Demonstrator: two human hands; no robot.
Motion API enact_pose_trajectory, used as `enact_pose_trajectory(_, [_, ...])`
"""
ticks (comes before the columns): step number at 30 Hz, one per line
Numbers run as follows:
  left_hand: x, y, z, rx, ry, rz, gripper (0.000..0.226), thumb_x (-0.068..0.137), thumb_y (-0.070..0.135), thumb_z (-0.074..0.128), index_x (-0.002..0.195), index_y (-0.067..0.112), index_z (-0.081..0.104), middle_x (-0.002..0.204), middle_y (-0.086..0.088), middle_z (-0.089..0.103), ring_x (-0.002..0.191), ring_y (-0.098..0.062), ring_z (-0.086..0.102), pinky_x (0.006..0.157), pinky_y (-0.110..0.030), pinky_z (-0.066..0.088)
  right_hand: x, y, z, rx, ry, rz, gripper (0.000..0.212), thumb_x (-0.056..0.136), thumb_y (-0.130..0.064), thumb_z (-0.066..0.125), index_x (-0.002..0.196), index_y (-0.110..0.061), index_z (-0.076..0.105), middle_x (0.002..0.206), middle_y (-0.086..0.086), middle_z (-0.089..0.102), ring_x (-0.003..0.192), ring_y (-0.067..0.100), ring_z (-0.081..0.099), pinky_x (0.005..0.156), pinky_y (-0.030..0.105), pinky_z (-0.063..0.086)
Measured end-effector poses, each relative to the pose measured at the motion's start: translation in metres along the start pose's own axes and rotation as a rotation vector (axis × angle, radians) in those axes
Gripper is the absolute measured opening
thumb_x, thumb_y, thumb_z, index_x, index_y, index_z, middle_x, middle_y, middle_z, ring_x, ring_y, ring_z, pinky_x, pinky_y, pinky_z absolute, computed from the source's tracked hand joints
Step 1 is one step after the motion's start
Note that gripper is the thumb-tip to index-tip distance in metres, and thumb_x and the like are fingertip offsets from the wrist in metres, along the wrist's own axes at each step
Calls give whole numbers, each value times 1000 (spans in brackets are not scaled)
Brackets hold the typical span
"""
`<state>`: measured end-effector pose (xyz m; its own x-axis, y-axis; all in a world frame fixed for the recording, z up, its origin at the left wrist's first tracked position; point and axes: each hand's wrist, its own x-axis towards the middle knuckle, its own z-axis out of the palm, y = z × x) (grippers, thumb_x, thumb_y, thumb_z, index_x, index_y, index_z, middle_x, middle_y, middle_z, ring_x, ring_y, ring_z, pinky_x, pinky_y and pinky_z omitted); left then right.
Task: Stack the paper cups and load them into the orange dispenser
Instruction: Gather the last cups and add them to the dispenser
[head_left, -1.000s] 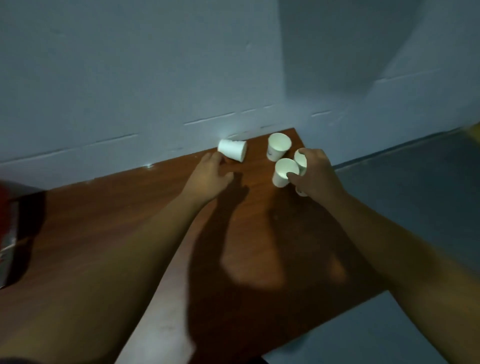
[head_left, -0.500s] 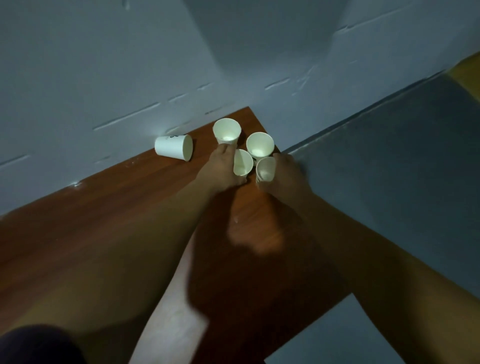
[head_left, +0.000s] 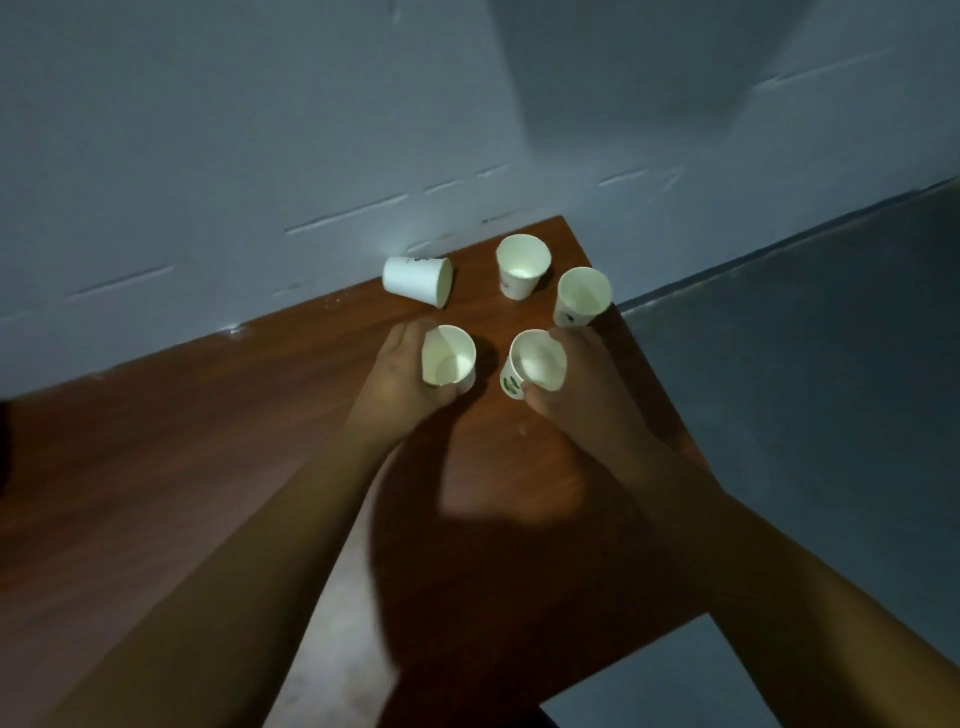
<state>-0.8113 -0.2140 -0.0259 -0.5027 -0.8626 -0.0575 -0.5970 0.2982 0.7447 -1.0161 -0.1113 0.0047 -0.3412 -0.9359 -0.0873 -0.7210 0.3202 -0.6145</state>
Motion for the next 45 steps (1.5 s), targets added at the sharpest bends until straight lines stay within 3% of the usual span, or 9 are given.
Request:
enact_pose_trajectory(6, [-83, -48, -96, -34, 254, -175, 78, 72, 22, 86, 139, 15, 47, 131, 1, 42, 116, -6, 41, 95, -20, 33, -19, -105, 48, 85, -67, -65, 68, 74, -23, 80, 133, -12, 49, 127, 2, 49, 117, 15, 48, 93, 23, 40])
enact_pose_trajectory(10, [-152, -89, -141, -72, 353, -308, 76, 72, 17, 84, 138, 13, 47, 134, -4, 40, 119, -13, 43, 95, -22, 35, -52, -164, 93, 130, -117, -130, 65, 76, -20, 80, 133, -7, 51, 128, 6, 49, 116, 16, 48, 95, 23, 40])
enact_pose_trajectory(14, [-232, -135, -193, -76, 488, -408, 71, 71, 15, 82, 133, 14, 48, 129, -4, 41, 114, -9, 41, 91, -22, 35, -90, -231, 148, 111, -200, -223, 66, 77, -24, 80, 135, -10, 51, 129, 0, 48, 109, 5, 42, 96, 24, 44])
enact_pose_trajectory(20, [-325, -196, -269, -58, 694, -499, 77, 71, 19, 86, 137, 10, 48, 128, -4, 40, 125, -22, 40, 99, -29, 35, -128, -332, 215, 61, -367, -310, 66, 80, -29, 77, 137, -14, 48, 131, -2, 46, 116, 16, 50, 92, 21, 39])
enact_pose_trajectory(25, [-366, -239, -329, 20, 831, -513, 72, 72, 19, 86, 134, 8, 51, 127, -13, 46, 123, -24, 42, 102, -39, 42, -148, -407, 252, 65, -388, -412, 63, 82, -30, 76, 137, -17, 47, 132, -2, 46, 116, 13, 49, 88, 20, 41])
enact_pose_trajectory(30, [-362, -274, -361, 42, 865, -553, 73, 76, 34, 84, 136, 12, 50, 132, -12, 47, 124, -27, 45, 102, -37, 40, -150, -461, 281, 108, -371, -479, 59, 81, -28, 76, 133, -15, 51, 129, 0, 48, 109, 7, 46, 84, 16, 35])
enact_pose_trajectory(35, [-338, -292, -365, 25, 841, -554, 76, 72, 32, 85, 138, 15, 52, 130, -12, 49, 120, -31, 49, 101, -39, 42, -143, -478, 306, 80, -385, -455, 62, 81, -31, 76, 134, -16, 48, 131, -1, 46, 106, 4, 43, 83, 17, 38])
enact_pose_trajectory(39, [-330, -299, -361, 6, 824, -475, 76, 72, 38, 82, 137, 14, 51, 127, -11, 50, 116, -29, 51, 100, -40, 45, -135, -476, 320, 66, -350, -435, 63, 80, -35, 77, 134, -18, 48, 130, -2, 47, 106, 4, 44, 72, 4, 33])
enact_pose_trajectory(45, [-327, -332, -343, 55, 665, -487, 76, 75, 25, 85, 141, 9, 50, 132, -13, 52, 121, -32, 53, 104, -38, 43, -124, -479, 331, 94, -230, -538, 59, 79, -30, 79, 128, -10, 54, 124, 6, 54, 105, 7, 49, 72, 1, 36])
